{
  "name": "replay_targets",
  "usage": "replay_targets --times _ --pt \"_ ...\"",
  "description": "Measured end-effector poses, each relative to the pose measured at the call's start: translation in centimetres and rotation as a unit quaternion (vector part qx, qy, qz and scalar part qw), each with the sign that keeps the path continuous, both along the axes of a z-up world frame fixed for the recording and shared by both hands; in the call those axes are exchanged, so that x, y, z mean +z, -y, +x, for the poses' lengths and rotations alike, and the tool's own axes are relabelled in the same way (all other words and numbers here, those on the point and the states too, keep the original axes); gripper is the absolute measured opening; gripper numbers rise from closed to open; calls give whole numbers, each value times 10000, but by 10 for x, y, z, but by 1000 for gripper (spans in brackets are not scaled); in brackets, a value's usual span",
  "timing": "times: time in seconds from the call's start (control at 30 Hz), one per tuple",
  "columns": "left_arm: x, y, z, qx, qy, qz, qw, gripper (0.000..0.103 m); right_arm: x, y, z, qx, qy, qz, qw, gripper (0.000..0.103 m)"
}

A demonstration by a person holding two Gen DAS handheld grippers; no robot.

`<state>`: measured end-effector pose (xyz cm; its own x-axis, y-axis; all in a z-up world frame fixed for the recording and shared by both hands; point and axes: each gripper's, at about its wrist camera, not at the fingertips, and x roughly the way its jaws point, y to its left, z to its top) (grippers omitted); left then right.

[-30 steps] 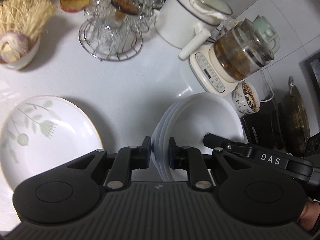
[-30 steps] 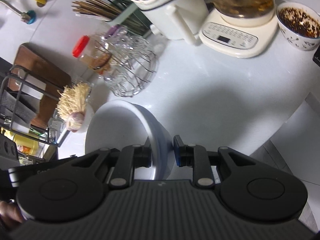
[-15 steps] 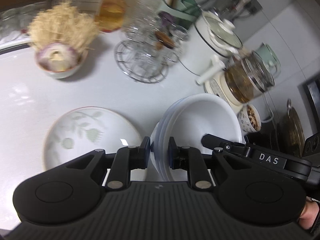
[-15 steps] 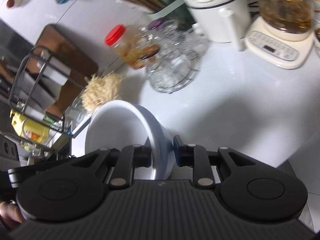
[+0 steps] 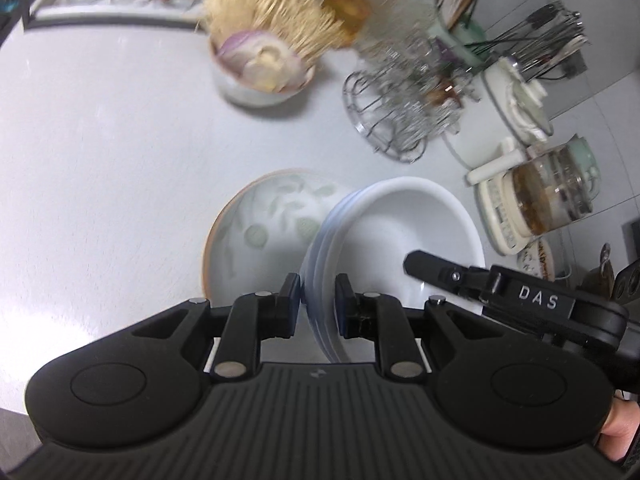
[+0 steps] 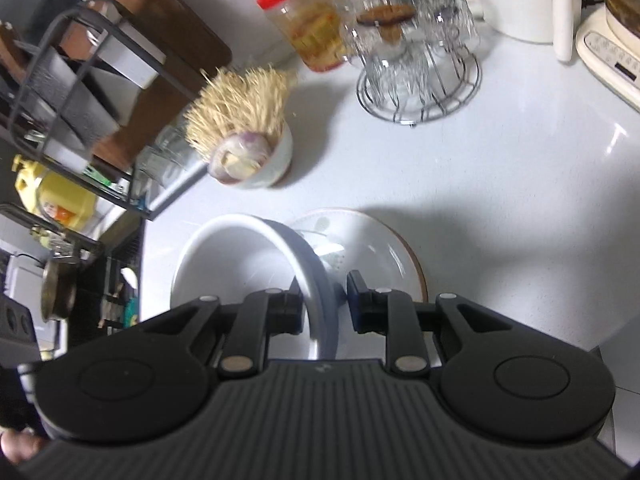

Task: Organize plates and bowls
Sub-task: 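Lift the nested bowls and carry them over the plate stack, then lower the nested bowls onto the plates and open the left gripper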

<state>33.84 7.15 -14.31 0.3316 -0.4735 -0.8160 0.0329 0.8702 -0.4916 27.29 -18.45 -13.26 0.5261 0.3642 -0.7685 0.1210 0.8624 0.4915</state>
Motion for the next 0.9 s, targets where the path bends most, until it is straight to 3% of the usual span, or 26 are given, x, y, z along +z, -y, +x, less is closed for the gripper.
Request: replay_targets --times 0.3,0.5,0.9 --pt "-38 0 7 -291 -275 98 9991 20 -33 -7 7 -168 -417 -169 9988 24" --pt "-52 1 18 -198 -442 -18 9988 20 -43 -10 14 -151 -482 -309 9982 24" --pt "-49 -5 24 -640 -294 -21 9975 27 -45 -17 14 -365 -464 -554 9967 26"
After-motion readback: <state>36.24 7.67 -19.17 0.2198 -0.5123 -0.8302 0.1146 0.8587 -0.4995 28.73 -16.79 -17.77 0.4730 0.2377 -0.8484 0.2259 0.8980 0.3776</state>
